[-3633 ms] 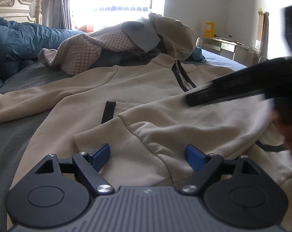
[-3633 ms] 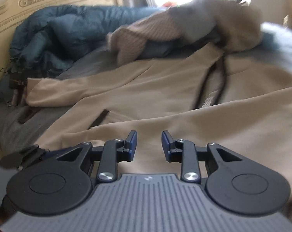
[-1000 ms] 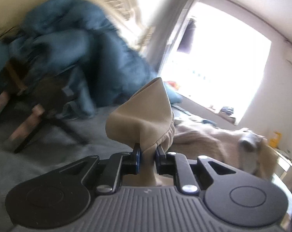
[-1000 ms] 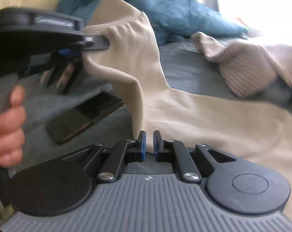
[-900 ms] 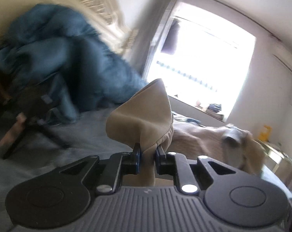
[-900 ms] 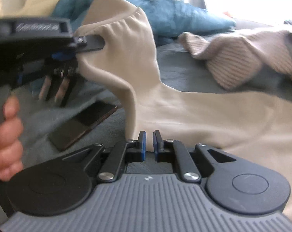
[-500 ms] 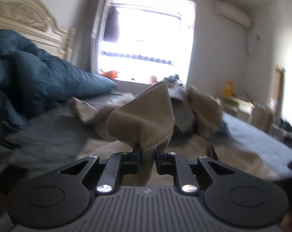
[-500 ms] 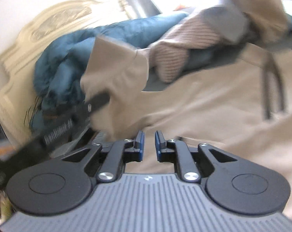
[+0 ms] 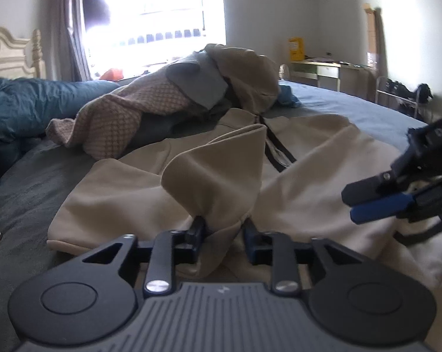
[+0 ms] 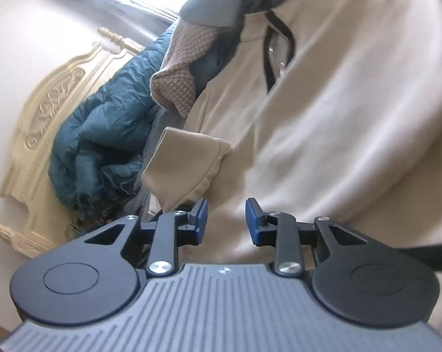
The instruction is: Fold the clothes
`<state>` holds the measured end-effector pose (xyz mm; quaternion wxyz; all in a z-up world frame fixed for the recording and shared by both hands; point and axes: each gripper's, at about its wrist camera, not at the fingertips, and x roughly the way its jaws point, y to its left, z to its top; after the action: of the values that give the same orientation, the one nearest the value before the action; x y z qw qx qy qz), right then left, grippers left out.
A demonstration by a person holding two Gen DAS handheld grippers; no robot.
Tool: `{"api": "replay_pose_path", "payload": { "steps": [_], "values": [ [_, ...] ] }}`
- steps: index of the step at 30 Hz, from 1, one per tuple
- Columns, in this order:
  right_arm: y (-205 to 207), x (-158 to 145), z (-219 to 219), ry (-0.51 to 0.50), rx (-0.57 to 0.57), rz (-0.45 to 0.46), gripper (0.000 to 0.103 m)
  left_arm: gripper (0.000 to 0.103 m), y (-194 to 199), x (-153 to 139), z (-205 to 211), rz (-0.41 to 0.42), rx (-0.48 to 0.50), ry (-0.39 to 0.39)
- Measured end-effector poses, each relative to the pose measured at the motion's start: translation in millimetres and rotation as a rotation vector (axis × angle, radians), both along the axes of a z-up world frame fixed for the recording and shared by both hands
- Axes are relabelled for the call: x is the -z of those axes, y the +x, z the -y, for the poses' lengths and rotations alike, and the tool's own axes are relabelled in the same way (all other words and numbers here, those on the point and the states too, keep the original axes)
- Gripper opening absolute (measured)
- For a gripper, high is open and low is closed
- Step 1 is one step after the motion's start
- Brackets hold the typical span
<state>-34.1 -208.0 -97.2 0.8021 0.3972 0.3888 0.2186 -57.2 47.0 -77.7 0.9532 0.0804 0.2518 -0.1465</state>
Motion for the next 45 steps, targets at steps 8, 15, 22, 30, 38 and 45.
{"api": "replay_pose_path", "payload": {
  "steps": [8, 15, 22, 30, 38, 45],
  "values": [
    [8.4, 23.3, 19.6, 0.229, 0.041, -0.091, 0.041, 0.052, -11.5, -13.0, -4.2, -0.006, 0.069, -0.053],
    [10.1, 32.4, 25.5, 0.328, 0.083, -0.168, 0.045, 0.057, -19.0, -3.9, 31.2, 0.083, 0.195, 0.091],
    [20.1, 37.2, 20.4, 0.360, 0.089, -0.223, 0.047, 0.040, -25.1, 14.1, 46.9, 0.099, 0.210, 0.152],
    [26.7, 32.6, 6.9, 0.247, 0.069, -0.223, 0.047, 0.016, -22.0, 17.3, 32.3, 0.057, 0.155, 0.005],
    [38.1, 24.6, -4.7, 0.212, 0.046, -0.229, 0.049, 0.015, -26.4, 4.8, 19.1, 0.099, 0.125, -0.099],
    [39.8, 14.1, -22.2, 0.177, 0.017, -0.170, 0.028, 0.015, -30.0, -5.1, 11.2, 0.110, 0.098, -0.177]
  ]
}}
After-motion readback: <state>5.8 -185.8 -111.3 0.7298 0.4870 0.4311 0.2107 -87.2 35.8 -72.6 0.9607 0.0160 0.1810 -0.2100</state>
